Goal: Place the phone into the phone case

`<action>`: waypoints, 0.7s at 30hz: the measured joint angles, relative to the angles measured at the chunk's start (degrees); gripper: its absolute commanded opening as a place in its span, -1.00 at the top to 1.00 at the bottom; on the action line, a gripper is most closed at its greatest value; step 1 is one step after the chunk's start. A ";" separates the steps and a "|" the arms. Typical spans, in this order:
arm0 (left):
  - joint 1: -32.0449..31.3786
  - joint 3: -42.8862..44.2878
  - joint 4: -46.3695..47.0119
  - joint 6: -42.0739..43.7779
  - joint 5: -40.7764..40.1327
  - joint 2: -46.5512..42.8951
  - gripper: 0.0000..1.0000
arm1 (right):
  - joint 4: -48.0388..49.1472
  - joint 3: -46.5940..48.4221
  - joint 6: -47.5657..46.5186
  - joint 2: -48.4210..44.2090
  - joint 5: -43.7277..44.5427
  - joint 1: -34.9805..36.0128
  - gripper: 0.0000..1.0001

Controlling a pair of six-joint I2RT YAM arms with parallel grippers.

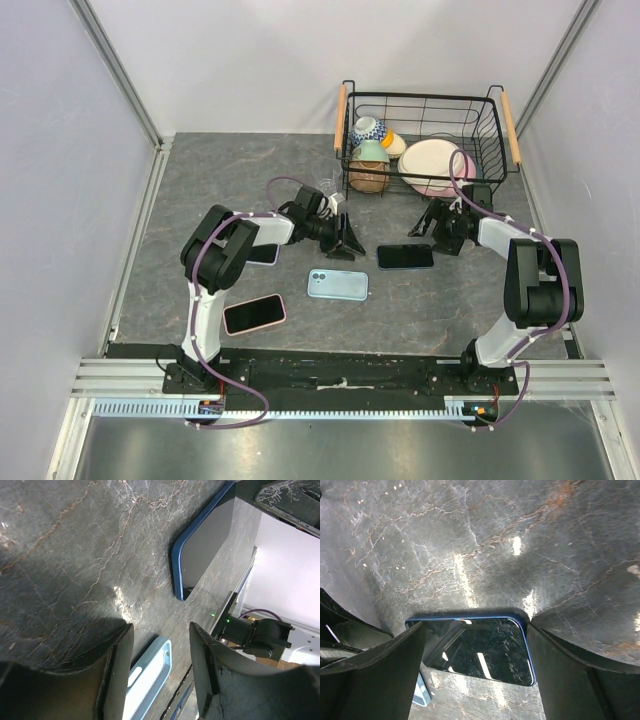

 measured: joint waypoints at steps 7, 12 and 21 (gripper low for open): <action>-0.61 -0.02 0.96 -0.92 0.33 0.44 -0.08 | 2.21 -0.48 0.87 0.46 -1.33 3.67 -0.77; -1.07 -0.04 1.09 -1.79 -0.02 0.55 -0.04 | 3.96 -1.09 2.12 0.85 -3.30 6.93 -0.78; -1.53 -0.72 2.54 -3.39 -0.02 0.74 -0.04 | 5.07 -1.55 2.89 0.83 -3.85 7.96 -0.83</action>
